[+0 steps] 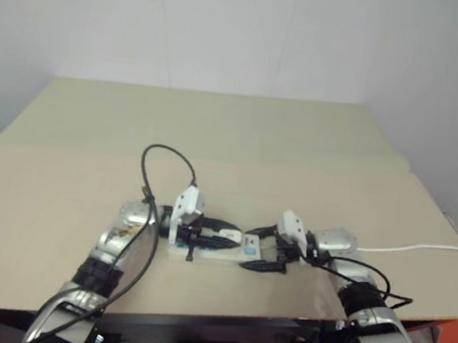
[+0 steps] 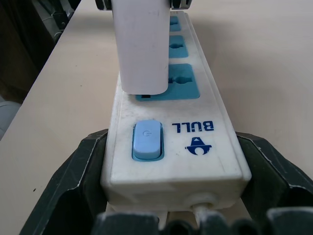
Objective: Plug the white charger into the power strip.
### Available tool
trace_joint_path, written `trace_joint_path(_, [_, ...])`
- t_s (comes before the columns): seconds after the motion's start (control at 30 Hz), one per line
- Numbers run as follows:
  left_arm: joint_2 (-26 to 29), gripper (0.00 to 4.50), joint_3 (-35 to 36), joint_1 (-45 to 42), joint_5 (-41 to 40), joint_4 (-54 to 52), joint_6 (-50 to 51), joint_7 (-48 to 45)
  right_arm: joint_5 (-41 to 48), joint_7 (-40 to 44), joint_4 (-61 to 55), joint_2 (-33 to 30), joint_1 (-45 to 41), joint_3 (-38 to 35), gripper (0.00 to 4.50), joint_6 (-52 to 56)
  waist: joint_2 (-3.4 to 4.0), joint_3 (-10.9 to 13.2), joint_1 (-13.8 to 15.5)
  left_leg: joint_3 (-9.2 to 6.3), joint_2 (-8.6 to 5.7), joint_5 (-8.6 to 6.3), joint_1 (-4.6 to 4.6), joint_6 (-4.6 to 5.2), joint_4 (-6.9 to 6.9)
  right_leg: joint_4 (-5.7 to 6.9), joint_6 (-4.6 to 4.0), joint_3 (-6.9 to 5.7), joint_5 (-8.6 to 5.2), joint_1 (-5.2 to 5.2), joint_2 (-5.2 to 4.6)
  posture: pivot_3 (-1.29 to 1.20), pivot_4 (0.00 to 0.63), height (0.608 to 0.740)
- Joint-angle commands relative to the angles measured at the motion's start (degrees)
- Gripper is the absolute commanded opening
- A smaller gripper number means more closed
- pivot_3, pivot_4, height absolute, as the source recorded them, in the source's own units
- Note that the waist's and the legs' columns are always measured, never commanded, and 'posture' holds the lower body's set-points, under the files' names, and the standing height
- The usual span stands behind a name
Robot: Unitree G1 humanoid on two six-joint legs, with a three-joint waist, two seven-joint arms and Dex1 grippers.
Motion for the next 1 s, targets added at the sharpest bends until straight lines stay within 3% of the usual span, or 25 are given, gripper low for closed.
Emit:
trace_joint_path(0.03, [2.45,1.03,0.01,1.63,1.71,1.61,0.25,-0.63,1.11,1.06,-0.72,-1.23,-0.21,-1.00,3.42,0.29,0.00,0.00,0.00,0.01,0.00,0.00,0.00,0.00,0.00,0.00,0.00,0.01,0.00,0.00,0.00,0.00,0.150,0.740])
trace_joint_path(0.4, [-2.09,1.03,-3.34,0.10,5.00,4.68,-2.33,2.98,1.19,1.02,-0.92,-1.24,-0.16,-0.87,3.42,0.30,0.04,-0.04,0.74,0.09,-0.04,-0.01,0.08,0.00,0.02,0.00,0.00,0.06,0.00,0.09,-0.03,0.00,0.150,0.740])
trace_joint_path(1.0, [0.70,1.03,-3.47,2.63,4.61,3.07,-1.24,2.50,1.24,1.12,-0.59,-1.38,-0.25,-0.78,3.42,0.23,0.20,-0.15,1.25,0.46,0.00,-0.12,0.34,0.08,-0.03,-0.02,0.00,0.41,0.00,0.10,0.05,0.00,0.150,0.740])
